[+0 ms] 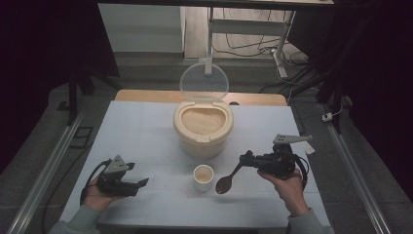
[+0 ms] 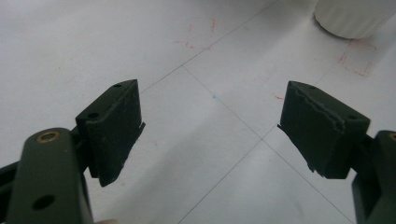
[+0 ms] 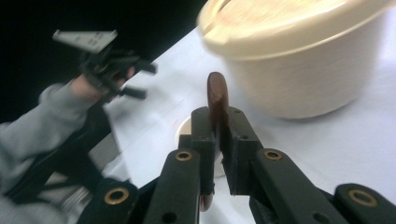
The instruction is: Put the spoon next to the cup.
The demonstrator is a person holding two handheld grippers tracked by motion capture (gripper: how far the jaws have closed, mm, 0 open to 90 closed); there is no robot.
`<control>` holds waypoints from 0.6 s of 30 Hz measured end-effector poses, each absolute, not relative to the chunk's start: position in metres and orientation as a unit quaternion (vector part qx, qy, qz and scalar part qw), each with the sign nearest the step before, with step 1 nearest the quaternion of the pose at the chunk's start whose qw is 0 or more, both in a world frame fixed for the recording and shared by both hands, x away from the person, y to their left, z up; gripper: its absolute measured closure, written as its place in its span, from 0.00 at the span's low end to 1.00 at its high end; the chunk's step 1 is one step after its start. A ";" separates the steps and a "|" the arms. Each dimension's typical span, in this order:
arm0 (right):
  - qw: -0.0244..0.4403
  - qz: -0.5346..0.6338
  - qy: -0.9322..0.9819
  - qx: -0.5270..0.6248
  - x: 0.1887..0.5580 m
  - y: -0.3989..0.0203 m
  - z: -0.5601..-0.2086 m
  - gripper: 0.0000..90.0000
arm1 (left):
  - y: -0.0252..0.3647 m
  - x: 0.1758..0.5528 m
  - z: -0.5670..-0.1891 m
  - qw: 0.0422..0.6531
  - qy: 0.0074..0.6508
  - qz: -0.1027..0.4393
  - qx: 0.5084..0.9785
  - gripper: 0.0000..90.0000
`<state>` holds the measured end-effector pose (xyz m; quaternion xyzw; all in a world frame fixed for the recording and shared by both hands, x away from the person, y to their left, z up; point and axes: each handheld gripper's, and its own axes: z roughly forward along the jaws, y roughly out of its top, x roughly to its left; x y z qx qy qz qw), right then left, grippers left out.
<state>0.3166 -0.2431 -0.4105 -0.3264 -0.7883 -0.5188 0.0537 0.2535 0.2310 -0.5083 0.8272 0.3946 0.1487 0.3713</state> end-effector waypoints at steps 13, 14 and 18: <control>0.110 -0.439 -0.835 -0.313 0.330 -0.216 -0.435 0.92 | 0.231 0.253 -0.508 0.371 0.394 0.148 0.828 0.23; 0.110 -0.441 -0.833 -0.316 0.333 -0.215 -0.437 0.92 | 0.230 0.253 -0.509 0.371 0.393 0.148 0.828 0.23; 0.104 -0.440 -0.831 -0.324 0.344 -0.212 -0.445 0.88 | 0.230 0.253 -0.509 0.370 0.393 0.148 0.828 0.23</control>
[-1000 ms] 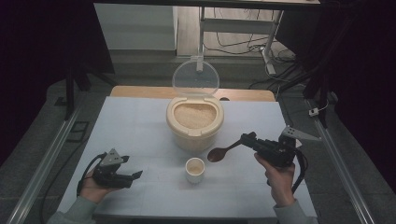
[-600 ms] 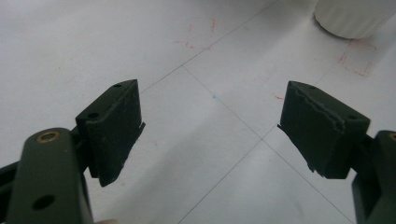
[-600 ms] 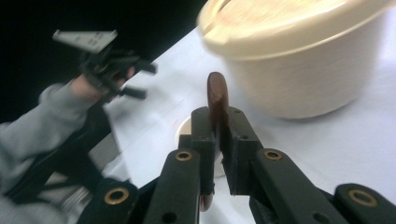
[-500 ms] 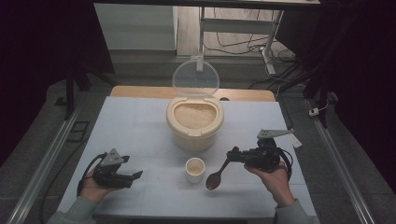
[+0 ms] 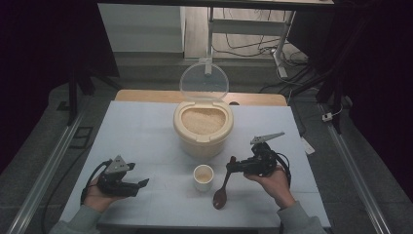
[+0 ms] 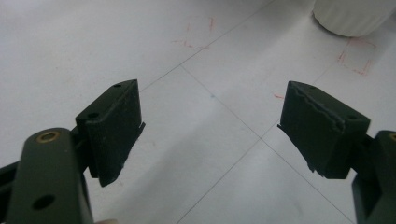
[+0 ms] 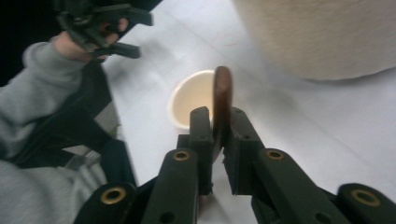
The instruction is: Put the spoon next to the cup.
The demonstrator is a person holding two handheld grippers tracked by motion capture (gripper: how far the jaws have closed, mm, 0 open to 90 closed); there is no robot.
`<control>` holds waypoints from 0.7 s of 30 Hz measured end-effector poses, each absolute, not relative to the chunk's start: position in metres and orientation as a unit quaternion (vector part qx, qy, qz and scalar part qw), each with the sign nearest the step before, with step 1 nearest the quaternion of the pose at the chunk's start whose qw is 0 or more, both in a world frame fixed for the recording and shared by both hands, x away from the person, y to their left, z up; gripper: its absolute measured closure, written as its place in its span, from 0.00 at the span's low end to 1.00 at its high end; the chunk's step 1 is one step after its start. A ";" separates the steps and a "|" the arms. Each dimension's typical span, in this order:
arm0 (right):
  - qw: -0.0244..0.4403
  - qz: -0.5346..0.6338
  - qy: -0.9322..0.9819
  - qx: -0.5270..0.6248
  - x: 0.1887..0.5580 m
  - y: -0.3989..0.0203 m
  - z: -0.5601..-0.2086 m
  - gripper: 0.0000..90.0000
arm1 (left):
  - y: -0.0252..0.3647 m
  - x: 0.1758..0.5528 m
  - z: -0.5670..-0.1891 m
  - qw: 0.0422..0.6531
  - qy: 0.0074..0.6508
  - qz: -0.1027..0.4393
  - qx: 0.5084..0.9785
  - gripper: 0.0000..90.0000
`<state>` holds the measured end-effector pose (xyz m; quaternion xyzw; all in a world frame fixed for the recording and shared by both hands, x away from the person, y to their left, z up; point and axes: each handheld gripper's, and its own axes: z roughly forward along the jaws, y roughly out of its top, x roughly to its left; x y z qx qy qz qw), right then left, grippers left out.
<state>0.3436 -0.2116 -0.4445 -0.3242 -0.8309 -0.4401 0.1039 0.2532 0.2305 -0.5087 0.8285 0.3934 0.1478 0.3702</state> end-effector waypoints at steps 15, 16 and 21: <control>-0.013 -0.439 -0.824 -0.358 0.373 -0.207 -0.492 0.70 | 0.230 0.253 -0.509 0.368 0.392 0.148 0.830 0.23; -0.017 -0.434 -0.825 -0.362 0.374 -0.205 -0.494 0.69 | 0.230 0.253 -0.509 0.368 0.392 0.147 0.830 0.23; -0.034 -0.416 -0.831 -0.368 0.376 -0.197 -0.504 0.64 | 0.230 0.253 -0.510 0.367 0.391 0.147 0.831 0.23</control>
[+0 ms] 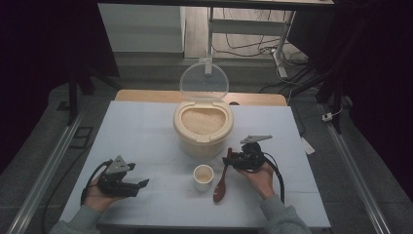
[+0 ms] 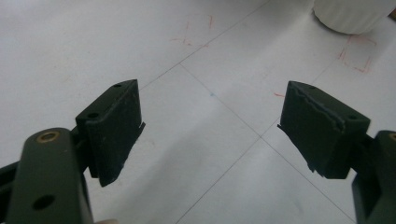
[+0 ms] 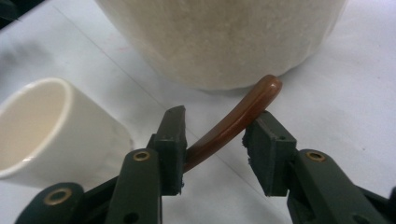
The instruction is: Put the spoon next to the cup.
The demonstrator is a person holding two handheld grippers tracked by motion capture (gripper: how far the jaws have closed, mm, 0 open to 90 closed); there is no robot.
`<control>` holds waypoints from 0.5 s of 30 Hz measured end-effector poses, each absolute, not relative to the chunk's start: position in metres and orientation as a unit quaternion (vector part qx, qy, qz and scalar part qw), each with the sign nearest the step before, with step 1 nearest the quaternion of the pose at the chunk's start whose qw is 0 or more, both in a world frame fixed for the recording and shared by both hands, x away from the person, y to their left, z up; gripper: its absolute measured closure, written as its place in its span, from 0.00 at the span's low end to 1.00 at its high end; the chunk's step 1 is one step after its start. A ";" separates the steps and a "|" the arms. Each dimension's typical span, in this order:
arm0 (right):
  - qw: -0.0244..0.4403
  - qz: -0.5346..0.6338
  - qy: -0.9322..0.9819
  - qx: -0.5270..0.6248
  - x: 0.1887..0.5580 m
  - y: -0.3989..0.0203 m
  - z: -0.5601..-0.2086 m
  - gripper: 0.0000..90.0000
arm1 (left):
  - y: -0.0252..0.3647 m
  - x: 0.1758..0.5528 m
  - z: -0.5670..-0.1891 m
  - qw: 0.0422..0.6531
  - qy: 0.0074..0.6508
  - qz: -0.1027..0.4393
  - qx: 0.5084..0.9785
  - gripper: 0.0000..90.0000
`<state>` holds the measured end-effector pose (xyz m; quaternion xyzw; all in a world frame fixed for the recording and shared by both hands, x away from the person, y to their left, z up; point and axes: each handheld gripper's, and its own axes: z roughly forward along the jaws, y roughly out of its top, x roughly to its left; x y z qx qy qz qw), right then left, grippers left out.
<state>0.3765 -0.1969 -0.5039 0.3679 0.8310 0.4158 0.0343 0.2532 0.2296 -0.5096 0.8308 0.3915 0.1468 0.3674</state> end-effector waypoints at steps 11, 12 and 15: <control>0.083 0.364 0.847 0.379 0.374 -0.188 -0.515 0.50 | 0.228 0.253 -0.510 0.366 0.390 0.147 0.833 0.23; 0.087 0.359 0.847 0.382 0.374 -0.188 -0.515 0.48 | 0.228 0.253 -0.510 0.365 0.390 0.147 0.833 0.23; 0.106 0.346 0.847 0.390 0.373 -0.187 -0.516 0.40 | 0.228 0.253 -0.510 0.365 0.390 0.147 0.833 0.23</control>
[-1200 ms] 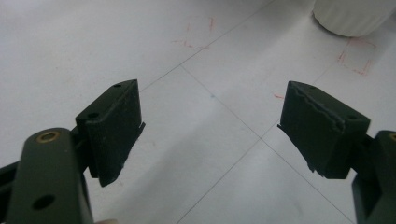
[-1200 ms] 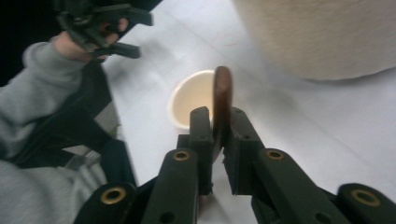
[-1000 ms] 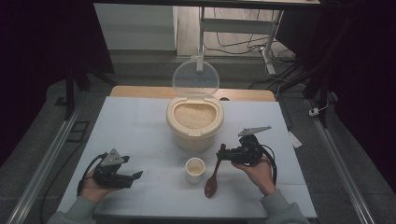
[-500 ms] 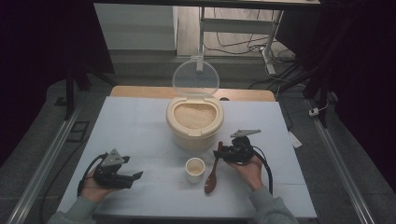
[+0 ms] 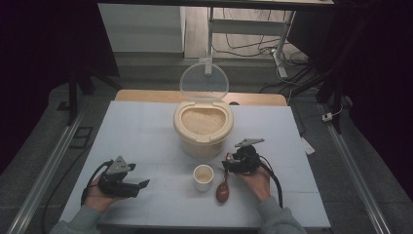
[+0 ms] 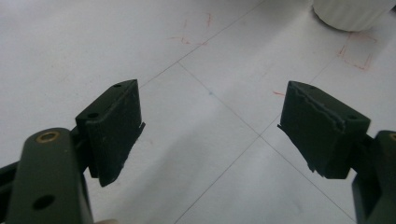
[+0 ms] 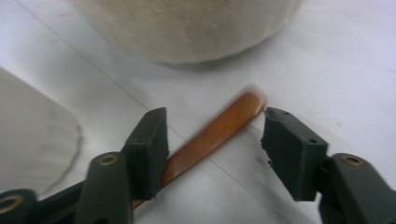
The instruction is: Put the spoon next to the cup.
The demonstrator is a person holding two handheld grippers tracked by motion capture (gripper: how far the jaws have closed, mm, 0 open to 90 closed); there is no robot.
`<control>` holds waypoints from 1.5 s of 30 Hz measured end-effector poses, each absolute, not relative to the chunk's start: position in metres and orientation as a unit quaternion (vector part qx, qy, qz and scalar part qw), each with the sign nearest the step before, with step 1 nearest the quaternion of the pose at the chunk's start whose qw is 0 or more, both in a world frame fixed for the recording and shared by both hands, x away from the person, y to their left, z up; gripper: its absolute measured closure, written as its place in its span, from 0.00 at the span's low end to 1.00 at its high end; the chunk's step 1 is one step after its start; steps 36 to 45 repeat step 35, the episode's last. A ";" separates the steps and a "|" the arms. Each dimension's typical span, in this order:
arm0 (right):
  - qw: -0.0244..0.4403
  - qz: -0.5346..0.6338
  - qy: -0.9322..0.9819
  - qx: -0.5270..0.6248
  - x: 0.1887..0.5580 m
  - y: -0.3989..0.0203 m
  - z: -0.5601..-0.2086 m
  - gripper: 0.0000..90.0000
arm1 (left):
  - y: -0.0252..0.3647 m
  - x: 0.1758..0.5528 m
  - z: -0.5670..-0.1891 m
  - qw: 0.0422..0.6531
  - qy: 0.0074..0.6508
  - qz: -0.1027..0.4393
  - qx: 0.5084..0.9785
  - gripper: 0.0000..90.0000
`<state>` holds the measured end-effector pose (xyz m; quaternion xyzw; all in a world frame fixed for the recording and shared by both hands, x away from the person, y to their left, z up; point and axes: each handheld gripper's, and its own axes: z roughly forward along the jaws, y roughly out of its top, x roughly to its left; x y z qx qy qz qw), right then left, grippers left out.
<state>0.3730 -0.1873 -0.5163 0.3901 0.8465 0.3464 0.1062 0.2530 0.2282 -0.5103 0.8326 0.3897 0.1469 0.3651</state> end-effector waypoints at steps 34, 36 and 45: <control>0.170 0.457 0.816 0.310 0.300 -0.307 -0.490 0.40 | 0.229 0.250 -0.508 0.380 0.398 0.151 0.821 0.17; 0.169 0.458 0.817 0.308 0.300 -0.306 -0.490 0.40 | 0.229 0.250 -0.508 0.379 0.399 0.151 0.821 0.16; 0.169 0.458 0.817 0.308 0.300 -0.306 -0.490 0.40 | 0.229 0.250 -0.508 0.379 0.399 0.151 0.821 0.16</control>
